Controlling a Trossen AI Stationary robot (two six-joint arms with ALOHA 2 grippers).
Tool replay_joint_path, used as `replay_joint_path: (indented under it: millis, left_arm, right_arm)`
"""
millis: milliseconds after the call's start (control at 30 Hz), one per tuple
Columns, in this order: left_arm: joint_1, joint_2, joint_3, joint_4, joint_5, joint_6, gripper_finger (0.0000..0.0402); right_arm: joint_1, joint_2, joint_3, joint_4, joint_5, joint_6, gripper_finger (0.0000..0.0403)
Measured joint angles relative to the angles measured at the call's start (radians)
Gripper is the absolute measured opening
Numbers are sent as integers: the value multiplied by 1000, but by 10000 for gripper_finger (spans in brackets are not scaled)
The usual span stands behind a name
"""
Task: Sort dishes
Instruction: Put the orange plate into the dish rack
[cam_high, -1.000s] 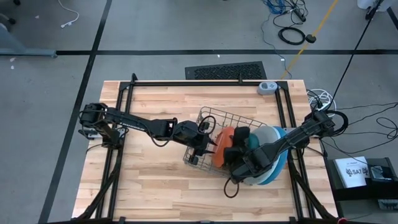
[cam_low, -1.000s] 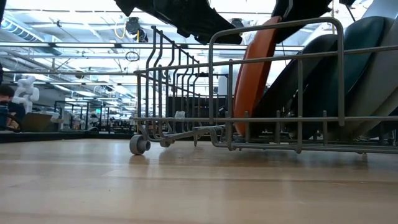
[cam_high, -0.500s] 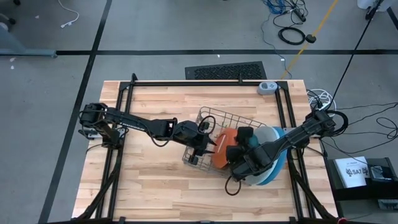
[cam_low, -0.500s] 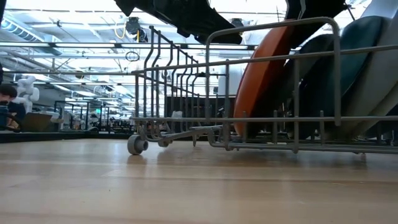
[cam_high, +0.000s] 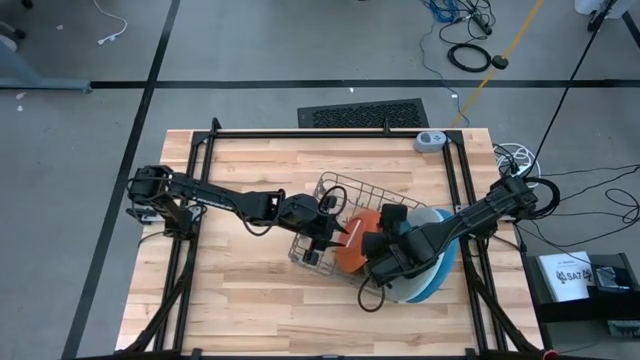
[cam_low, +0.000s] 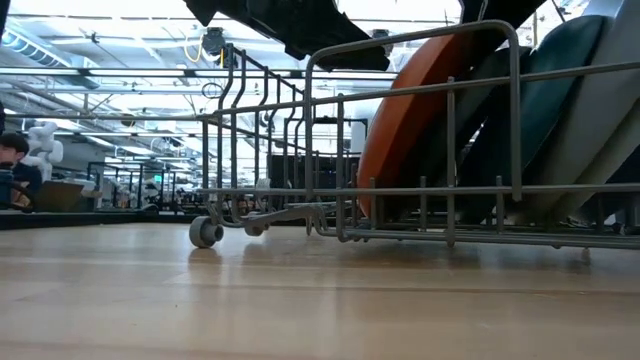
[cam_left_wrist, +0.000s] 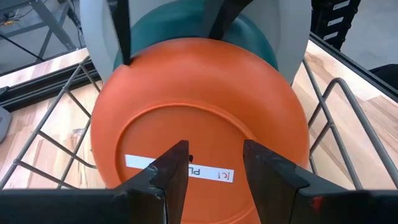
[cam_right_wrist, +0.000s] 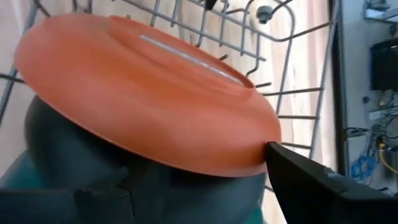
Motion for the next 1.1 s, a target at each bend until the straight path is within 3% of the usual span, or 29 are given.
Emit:
replay_joint_path:
  millis: [500, 767, 1100]
  left_arm:
    - [0, 0, 0, 0, 0, 0, 154]
    - [0, 0, 0, 20, 21, -3, 154]
    - [-33, 74, 1, 202, 68, -27, 154]
  right_arm:
    - [-1, -1, 55, -47, -178, -14, 244]
    - [-12, 0, 101, -39, -183, -24, 261]
    - [-33, 14, 102, -42, -189, -36, 267]
